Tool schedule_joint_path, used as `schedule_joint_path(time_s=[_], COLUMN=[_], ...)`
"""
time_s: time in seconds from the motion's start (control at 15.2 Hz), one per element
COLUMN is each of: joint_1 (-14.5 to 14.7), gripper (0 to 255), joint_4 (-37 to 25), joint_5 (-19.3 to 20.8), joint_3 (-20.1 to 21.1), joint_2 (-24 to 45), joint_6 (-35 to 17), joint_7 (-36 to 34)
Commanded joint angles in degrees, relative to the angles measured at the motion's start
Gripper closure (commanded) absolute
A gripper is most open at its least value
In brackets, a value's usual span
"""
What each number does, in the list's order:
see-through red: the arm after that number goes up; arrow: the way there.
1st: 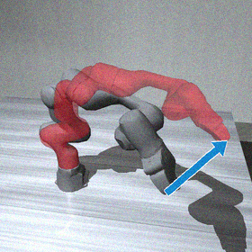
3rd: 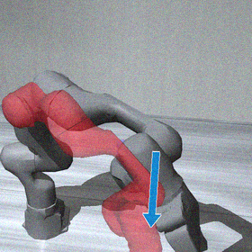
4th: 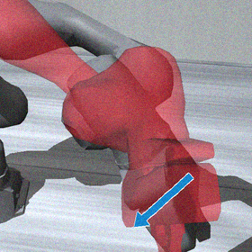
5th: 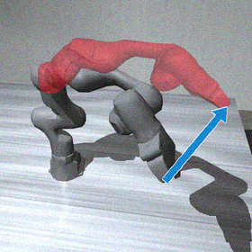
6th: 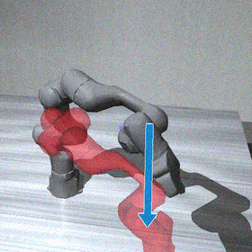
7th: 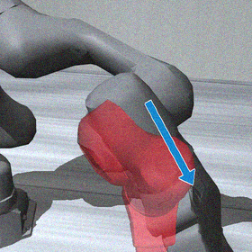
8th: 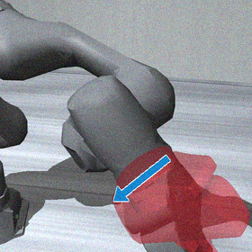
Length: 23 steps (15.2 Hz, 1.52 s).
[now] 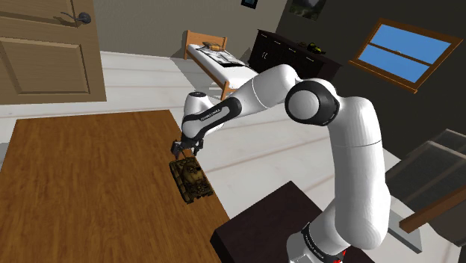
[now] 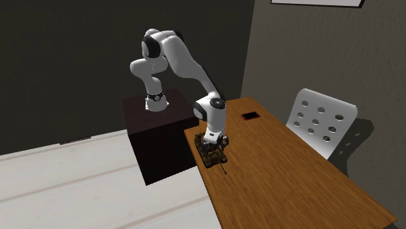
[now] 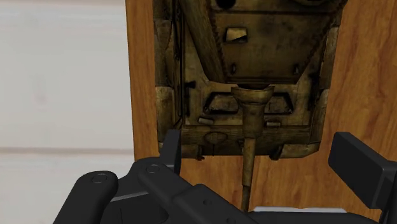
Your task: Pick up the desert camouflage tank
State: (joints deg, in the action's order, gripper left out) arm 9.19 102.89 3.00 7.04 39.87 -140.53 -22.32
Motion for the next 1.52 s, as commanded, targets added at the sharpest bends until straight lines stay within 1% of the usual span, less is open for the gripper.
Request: schedule_joint_path(time_s=[0.0,0.07,0.13,0.73,1.45], joint_1=[0.0,0.0,0.1,0.0,-0.5], gripper=[0,0,255,255,255], joint_4=[-0.1,-0.1,-0.1,-0.1,1.1], joint_5=[0.1,0.1,0.1,0.1,-0.6], joint_3=[-0.1,-0.1,-0.1,-0.1,0.6], joint_2=[1.0,1.0,1.0,1.0,-5.6], joint_6=[-0.9,-0.9,-0.9,-0.9,4.5], joint_7=[0.0,0.0,0.0,0.0,0.2])
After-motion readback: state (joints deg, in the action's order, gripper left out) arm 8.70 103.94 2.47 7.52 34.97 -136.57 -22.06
